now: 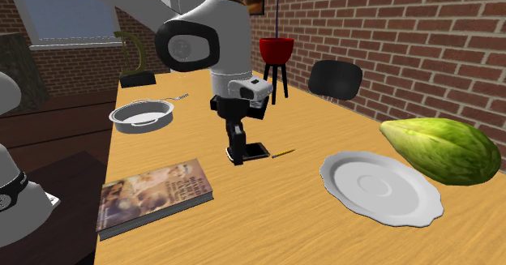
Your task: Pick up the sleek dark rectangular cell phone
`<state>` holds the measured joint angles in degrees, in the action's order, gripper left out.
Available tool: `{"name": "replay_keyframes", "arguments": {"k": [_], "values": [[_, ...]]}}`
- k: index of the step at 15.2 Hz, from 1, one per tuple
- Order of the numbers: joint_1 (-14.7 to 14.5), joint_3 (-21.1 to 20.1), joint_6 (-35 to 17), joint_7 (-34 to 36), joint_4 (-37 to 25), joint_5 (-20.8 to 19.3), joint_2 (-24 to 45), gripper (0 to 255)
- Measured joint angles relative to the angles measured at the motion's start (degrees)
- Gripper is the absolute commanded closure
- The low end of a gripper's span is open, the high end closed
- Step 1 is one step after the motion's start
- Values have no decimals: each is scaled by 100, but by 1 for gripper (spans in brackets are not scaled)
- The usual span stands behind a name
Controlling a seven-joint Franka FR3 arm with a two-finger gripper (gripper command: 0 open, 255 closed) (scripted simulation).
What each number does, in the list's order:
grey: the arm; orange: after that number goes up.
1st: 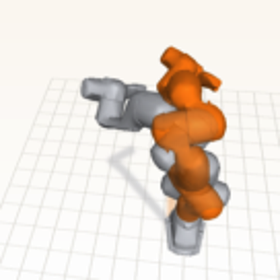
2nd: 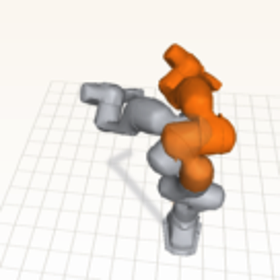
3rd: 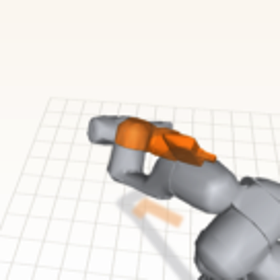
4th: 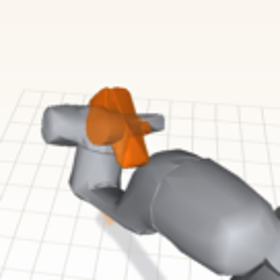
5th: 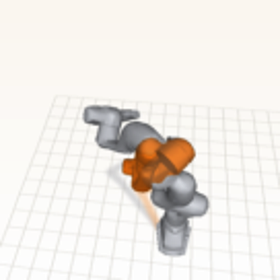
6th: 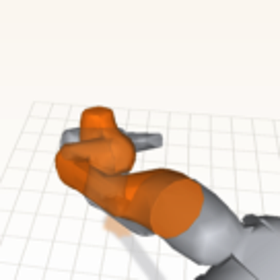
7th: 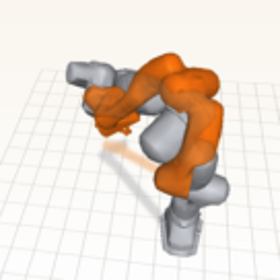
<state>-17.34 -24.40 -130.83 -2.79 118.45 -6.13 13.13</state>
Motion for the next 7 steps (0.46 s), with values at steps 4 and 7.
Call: {"name": "replay_keyframes", "arguments": {"k": [4, 7], "values": [[24, -31, 253, -63, -102, 101, -168, 255], [43, -46, 444, -112, -196, 167, -277, 255]]}}
